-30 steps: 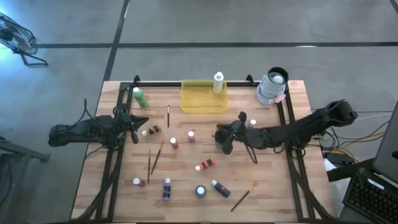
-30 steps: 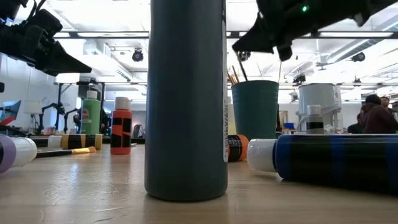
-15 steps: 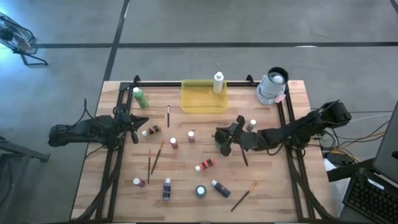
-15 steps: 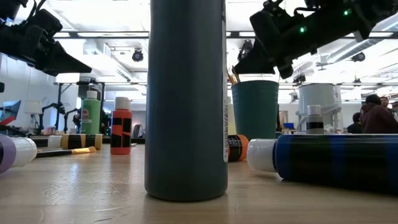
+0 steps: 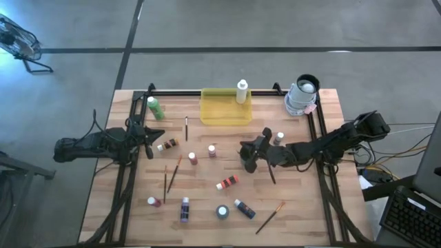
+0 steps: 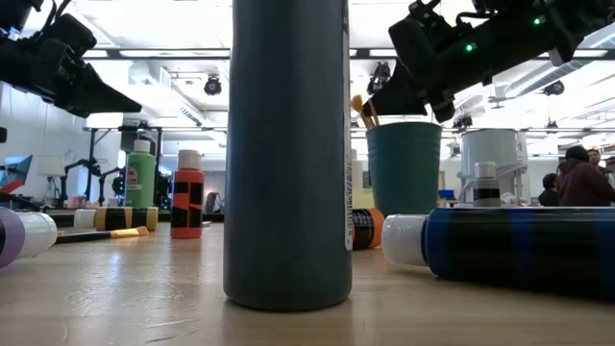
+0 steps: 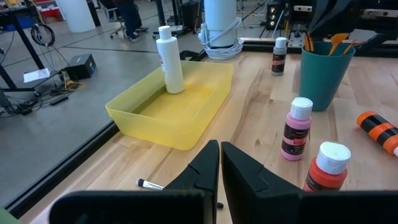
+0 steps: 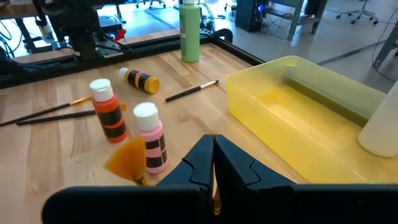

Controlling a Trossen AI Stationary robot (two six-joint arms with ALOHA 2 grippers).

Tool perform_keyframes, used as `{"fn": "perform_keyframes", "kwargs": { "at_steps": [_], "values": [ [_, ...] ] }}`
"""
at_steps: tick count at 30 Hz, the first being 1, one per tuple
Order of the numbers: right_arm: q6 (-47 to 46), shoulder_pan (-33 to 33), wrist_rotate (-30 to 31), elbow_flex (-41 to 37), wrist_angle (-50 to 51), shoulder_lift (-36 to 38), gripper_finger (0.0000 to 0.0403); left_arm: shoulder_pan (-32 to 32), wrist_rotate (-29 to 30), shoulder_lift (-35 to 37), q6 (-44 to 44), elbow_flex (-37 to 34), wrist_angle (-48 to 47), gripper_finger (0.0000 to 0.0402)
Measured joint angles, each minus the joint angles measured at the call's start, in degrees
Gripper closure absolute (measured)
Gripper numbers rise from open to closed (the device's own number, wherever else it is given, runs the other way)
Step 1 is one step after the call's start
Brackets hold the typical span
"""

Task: Pick & Place Paint Supplies
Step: Put the gold paint brush into the green cup, then put the blue paint bottle into the yellow bin

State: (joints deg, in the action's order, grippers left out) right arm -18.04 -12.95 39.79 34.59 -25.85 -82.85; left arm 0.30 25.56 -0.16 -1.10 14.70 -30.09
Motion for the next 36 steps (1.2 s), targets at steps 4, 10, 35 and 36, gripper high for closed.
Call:
{"fn": "perform_keyframes", "kwargs": {
  "at_steps": [4, 10, 35, 36],
  "values": [
    [-0.2, 0.4, -2.5, 0.0, 0.3, 0.1, 0.0394, 0.0, 0.0, 0.0, 0.0, 0.0, 0.0, 0.0378],
    [-1.3, 0.6, -4.1, 0.0, 1.6, 0.1, 0.0369, 0.0, 0.0, 0.0, 0.0, 0.0, 0.0, 0.0378],
    [19.2, 4.1, 3.6, 1.3, -11.6, 23.3, 0.0238, 0.0, 0.0, 0.0, 0.0, 0.0, 0.0, 0.0378],
    [21.4, 3.9, 3.0, 2.0, -12.4, 24.3, 0.0239, 0.0, 0.0, 0.0, 0.0, 0.0, 0.0, 0.0378]
  ]
}}
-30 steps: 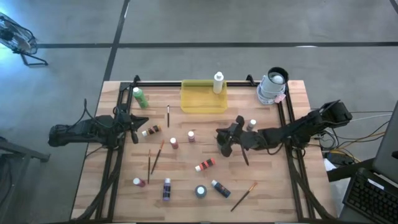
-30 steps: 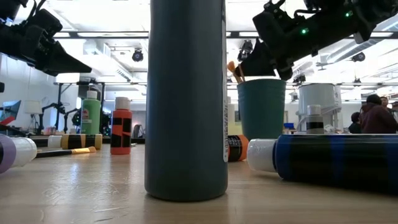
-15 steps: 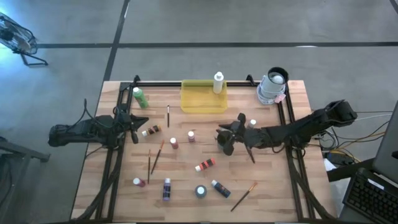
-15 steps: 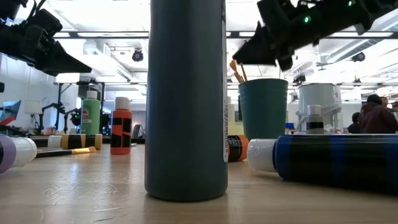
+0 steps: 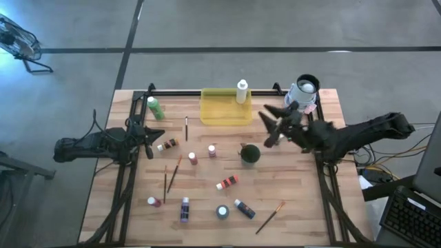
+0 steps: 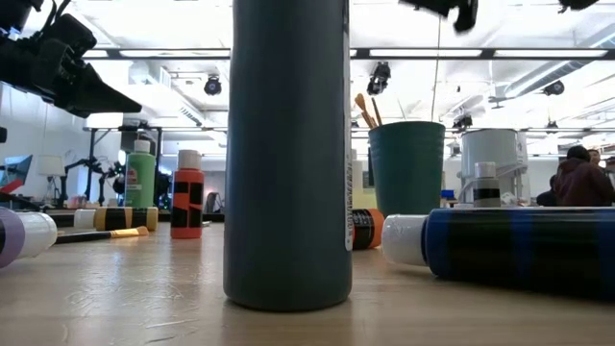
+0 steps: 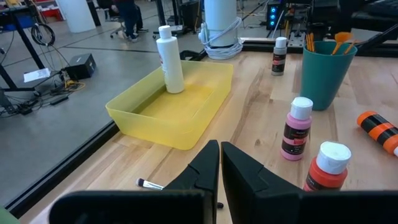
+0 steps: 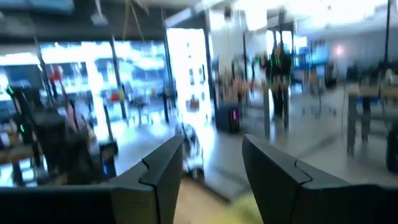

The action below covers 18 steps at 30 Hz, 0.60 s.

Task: Pick & Place Paint Supplies
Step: Put the blue paint bottle into the yellow bin

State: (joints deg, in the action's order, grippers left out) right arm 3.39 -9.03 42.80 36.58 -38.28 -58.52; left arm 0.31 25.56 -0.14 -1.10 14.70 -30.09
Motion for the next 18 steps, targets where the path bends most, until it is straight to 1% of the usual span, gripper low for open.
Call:
{"fn": "perform_keyframes", "kwargs": {
  "at_steps": [4, 8, 10, 13, 18],
  "values": [
    [8.7, -2.1, -4.7, 4.5, 0.7, 2.8, 0.0249, 0.0, 0.0, 0.0, 0.0, 0.0, 0.0, 0.0378],
    [15.7, -5.6, -5.5, 11.4, 6.9, 2.9, 0.0267, 0.0, 0.0, 0.0, 0.0, 0.0, 0.0, 0.0378],
    [17.3, -7.1, -5.4, 15.9, 12.3, 2.0, 0.0275, 0.0, 0.0, 0.0, 0.0, 0.0, 0.0, 0.0378],
    [17.4, -8.7, -5.3, 23.8, 23.5, -0.4, 0.0287, 0.0, 0.0, 0.0, 0.0, 0.0, 0.0, 0.0378],
    [13.1, -9.9, -5.3, 38.8, 44.9, -7.0, 0.0301, 0.0, 0.0, 0.0, 0.0, 0.0, 0.0, 0.0378]
  ]
}}
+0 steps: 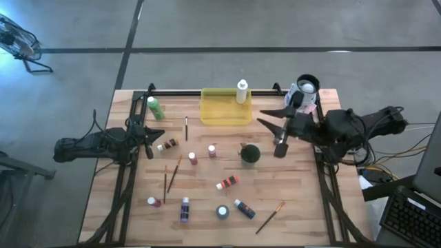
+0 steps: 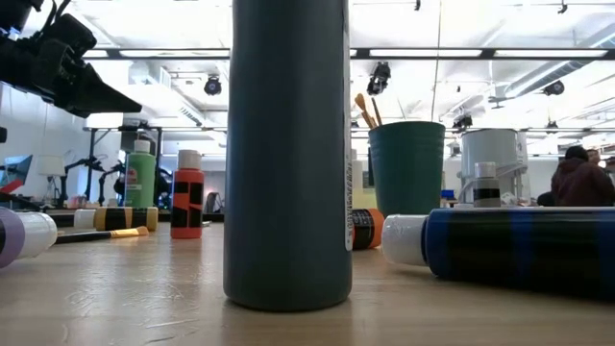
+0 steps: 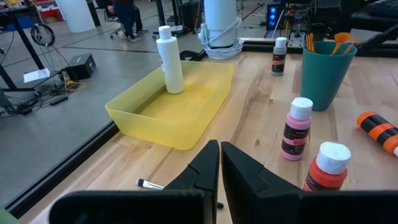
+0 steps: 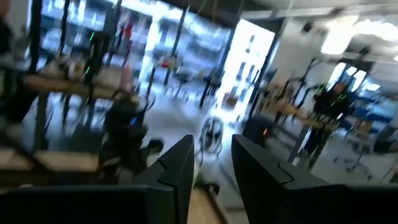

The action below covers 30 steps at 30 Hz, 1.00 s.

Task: Pick & Place Paint Supplies
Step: Put the blue paint bottle into the yellow bin

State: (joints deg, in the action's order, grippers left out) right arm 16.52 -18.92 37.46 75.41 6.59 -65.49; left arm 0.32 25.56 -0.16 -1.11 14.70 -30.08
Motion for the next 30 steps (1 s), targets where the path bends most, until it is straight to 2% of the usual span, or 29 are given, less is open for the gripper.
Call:
{"fn": "perform_keyframes", "kwargs": {
  "at_steps": [8, 14, 22, 30],
  "values": [
    [-12.1, 0.0, 0.2, 22.1, 31.2, -12.1, 0.0311, 0.0, 0.0, 0.0, 0.0, 0.0, 0.0, 0.0378],
    [-20.8, -0.3, -0.1, 31.7, 45.8, -18.9, 0.0297, 0.0, 0.0, 0.0, 0.0, 0.0, 0.0, 0.0378],
    [-36.0, -3.5, -0.3, 39.9, 60.6, -25.4, 0.0285, 0.0, 0.0, 0.0, 0.0, 0.0, 0.0, 0.0378],
    [-57.4, -11.5, 0.2, 38.5, 76.1, -25.3, 0.0321, 0.0, 0.0, 0.0, 0.0, 0.0, 0.0, 0.0378]
  ]
}}
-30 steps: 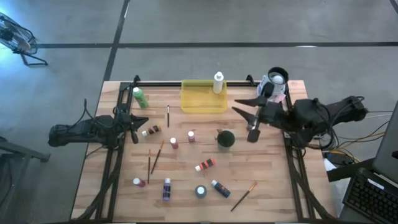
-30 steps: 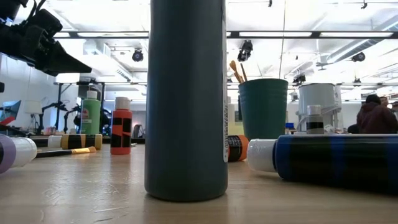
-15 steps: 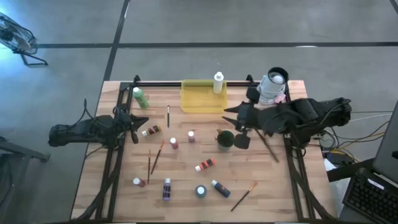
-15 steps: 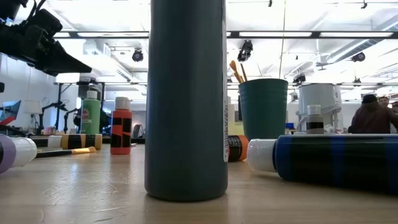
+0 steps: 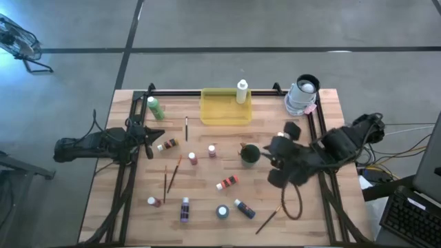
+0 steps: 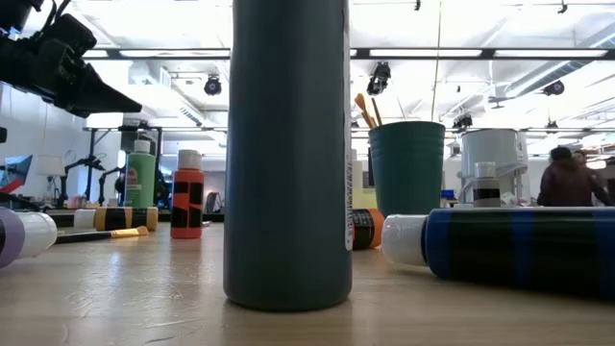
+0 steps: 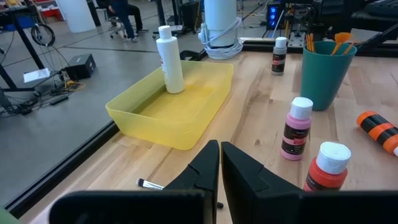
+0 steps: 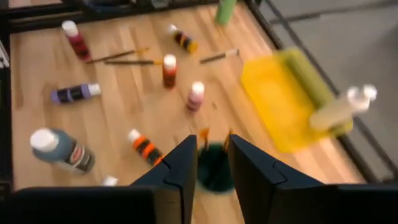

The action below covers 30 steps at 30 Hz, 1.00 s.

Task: Pick & Place Paint Supplies
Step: Put the blue paint bottle into the yellow bin

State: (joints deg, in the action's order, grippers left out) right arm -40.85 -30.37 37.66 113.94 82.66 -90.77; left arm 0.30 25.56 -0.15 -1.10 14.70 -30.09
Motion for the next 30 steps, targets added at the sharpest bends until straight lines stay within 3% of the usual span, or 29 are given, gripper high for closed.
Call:
{"fn": "perform_keyframes", "kwargs": {
  "at_steps": [6, 17, 22, 30],
  "values": [
    [-10.1, -5.6, 5.3, -4.2, 6.1, 5.1, 0.0353, 0.0, 0.0, 0.0, 0.0, 0.0, 0.0, 0.0378],
    [-11.8, -7.3, 6.0, -20.5, 5.6, 25.1, 0.0393, 0.0, 0.0, 0.0, 0.0, 0.0, 0.0, 0.0378],
    [-6.1, -7.2, 8.2, -28.4, 2.0, 36.1, 0.0394, 0.0, 0.0, 0.0, 0.0, 0.0, 0.0, 0.0378],
    [14.5, -6.2, 9.0, -41.0, -12.2, 53.5, 0.0394, 0.0, 0.0, 0.0, 0.0, 0.0, 0.0, 0.0378]
  ]
}}
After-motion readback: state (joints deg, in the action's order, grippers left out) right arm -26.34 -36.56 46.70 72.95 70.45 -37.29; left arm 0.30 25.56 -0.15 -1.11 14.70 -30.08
